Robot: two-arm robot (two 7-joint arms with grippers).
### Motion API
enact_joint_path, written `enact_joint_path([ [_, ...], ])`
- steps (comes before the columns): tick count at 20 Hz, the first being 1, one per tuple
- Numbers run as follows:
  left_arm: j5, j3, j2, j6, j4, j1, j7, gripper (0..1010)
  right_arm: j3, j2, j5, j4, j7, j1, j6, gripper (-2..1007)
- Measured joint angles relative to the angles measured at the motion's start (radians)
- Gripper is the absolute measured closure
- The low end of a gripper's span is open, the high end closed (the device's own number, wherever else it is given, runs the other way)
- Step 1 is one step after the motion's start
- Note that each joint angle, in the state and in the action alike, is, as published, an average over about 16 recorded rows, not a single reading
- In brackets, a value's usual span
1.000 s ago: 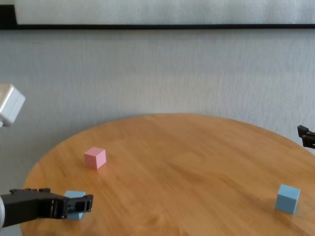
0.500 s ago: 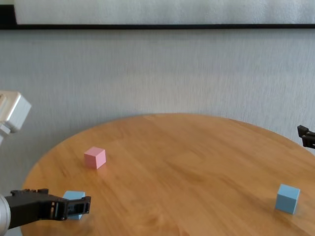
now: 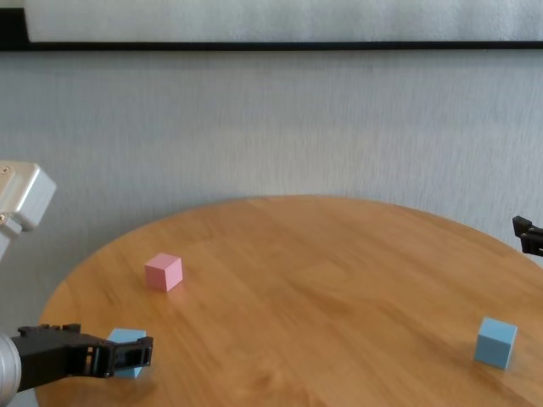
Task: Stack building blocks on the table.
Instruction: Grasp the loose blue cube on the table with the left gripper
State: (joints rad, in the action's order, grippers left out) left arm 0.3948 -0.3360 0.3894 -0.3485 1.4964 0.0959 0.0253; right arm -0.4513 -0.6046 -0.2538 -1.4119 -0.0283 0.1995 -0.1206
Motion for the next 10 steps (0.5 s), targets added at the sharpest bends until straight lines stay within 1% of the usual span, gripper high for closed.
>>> enact_joint_path([
  [10, -0.018, 0.009, -0.021, 0.0, -0.037, 0.015, 0.015, 10, 0.0, 0.0, 0.0, 0.0, 0.0, 0.0, 0.0, 4],
])
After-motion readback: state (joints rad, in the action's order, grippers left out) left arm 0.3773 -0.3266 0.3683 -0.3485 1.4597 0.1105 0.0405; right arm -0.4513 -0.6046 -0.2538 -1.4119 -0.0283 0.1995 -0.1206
